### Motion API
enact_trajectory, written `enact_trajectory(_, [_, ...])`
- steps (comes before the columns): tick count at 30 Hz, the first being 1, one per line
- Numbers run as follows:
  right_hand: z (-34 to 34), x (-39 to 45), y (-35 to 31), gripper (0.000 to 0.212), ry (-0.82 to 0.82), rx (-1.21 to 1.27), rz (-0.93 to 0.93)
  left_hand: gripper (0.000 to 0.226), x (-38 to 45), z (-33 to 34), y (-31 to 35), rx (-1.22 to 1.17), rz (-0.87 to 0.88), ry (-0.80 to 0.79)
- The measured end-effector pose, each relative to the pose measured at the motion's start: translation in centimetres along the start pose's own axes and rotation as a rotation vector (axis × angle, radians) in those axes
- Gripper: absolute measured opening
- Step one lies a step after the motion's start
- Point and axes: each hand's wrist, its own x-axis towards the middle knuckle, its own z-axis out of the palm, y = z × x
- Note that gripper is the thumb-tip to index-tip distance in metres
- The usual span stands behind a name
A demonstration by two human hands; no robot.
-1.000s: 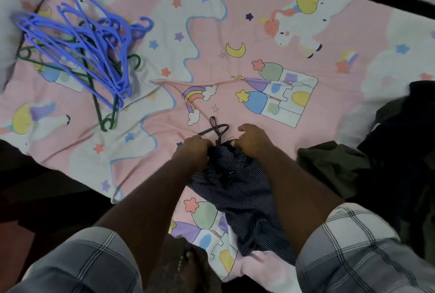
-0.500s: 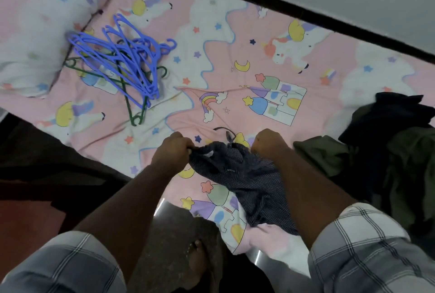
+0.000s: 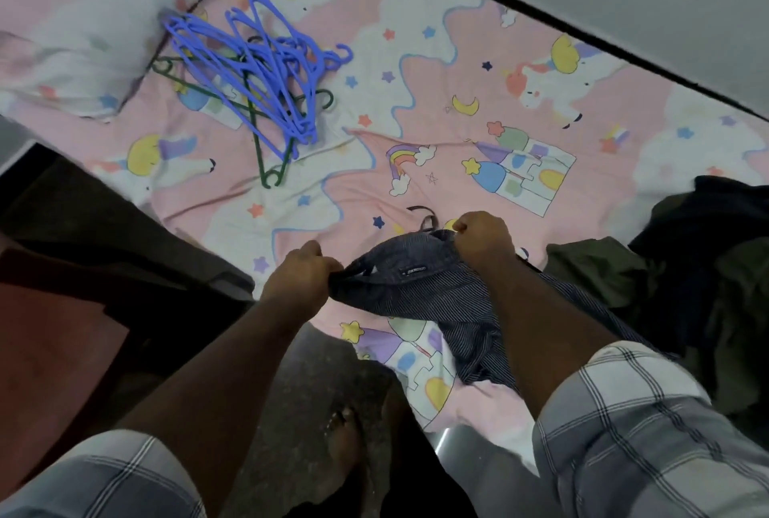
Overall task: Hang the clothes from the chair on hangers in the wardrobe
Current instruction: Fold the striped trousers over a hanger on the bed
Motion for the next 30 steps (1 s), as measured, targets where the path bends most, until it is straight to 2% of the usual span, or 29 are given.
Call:
enact_trajectory(4, [1.8,2.3,-0.1,0.031,-0.04,-0.037,0.031,0.036,-0.5,1.7,-2.6,0.07,-0.118,-0.072])
enact_trajectory(8, [3.7,4.6,-0.6,0.028,-0.068,-0.049,0.007,0.035,0.3,3.2,-3.8,0.004,-0.182,-0.004])
enact_trajectory(19, [6.8,6.3,-1.5,0.029,-0.369,-0.32,-0.126,0.031,1.8,4.8,-4.2,-0.199,-0.291,0.145])
enact_trajectory(23, [1.1,8.0,-2.2,0.02,-0.155,-0.259,-0.089,0.03,3.4,0.6,-3.5,-0.236,-0.289,0.209])
enact_trajectory(30, [-23.3,9.1,-5.5,0.019,0.283,-0.034,-0.013,0.03,10.6,-17.1,1.1,-0.2,-0.125,0.462])
